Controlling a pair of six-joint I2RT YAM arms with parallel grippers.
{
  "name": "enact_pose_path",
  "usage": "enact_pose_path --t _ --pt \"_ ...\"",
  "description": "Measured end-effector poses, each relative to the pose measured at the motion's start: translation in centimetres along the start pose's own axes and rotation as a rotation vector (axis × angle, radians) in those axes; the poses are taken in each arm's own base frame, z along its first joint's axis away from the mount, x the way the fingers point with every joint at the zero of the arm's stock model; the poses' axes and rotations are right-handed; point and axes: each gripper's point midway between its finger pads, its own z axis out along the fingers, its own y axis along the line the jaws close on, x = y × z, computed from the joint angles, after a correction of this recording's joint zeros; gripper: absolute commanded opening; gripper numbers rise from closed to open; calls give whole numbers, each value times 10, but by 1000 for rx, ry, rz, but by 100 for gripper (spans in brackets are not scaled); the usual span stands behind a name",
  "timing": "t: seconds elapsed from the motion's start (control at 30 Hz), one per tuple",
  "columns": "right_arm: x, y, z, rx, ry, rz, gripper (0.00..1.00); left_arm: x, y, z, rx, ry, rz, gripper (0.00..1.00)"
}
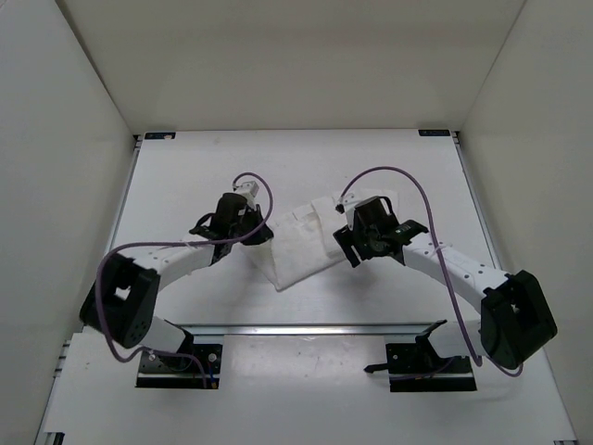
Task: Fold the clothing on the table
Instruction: Flatten the skirt out
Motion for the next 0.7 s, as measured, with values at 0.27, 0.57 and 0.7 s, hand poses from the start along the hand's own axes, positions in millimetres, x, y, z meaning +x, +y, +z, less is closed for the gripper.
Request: enact_pose_path --t 0.27,0.57,0.7 --pt "-8 28 21 -49 -15 -161 64 -30 2 -46 53 -101 52 0" --pt "-10 52 50 -11 -2 -380 64 -1 20 -45 48 -27 31 0" --pt "-29 51 55 43 -50 -417 62 -4 22 -49 55 -36 28 0"
